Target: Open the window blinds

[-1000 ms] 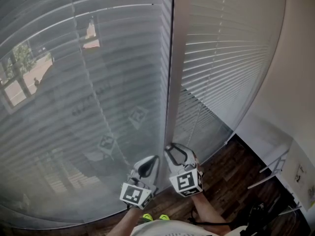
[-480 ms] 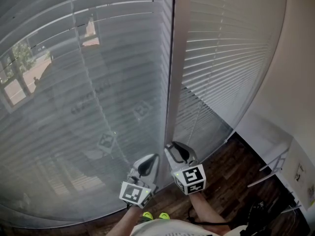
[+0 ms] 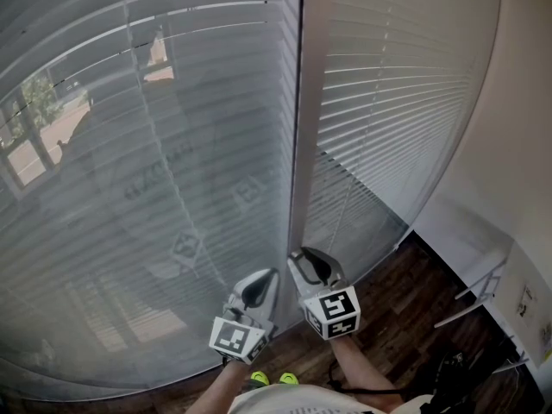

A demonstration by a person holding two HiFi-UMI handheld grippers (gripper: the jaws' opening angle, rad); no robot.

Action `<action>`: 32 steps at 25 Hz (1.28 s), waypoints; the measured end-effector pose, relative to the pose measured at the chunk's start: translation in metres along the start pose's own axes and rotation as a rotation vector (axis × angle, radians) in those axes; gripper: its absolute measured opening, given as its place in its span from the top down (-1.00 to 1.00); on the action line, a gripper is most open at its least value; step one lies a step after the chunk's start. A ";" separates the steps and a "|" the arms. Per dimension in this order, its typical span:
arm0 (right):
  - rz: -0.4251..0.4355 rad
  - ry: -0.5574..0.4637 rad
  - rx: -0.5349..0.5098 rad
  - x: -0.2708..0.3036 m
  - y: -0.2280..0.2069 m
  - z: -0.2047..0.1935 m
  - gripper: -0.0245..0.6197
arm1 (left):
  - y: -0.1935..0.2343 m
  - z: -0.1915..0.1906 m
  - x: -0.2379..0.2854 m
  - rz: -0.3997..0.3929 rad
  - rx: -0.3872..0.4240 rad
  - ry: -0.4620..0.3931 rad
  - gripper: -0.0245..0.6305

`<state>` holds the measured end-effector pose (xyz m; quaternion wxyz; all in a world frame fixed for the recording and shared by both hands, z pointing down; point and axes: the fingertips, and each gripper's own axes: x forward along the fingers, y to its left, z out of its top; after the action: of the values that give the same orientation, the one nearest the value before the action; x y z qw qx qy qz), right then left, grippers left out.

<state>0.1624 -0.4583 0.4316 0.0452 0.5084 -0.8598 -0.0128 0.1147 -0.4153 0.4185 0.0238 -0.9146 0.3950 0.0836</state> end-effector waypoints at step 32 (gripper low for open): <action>0.046 0.140 -0.991 -0.008 0.019 -0.006 0.50 | -0.007 0.008 0.002 0.005 0.035 0.003 0.94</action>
<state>0.1506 -0.4422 0.4388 0.3391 0.4063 -0.7562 -0.3847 0.1201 -0.4117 0.4106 0.0392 -0.9131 0.3988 0.0756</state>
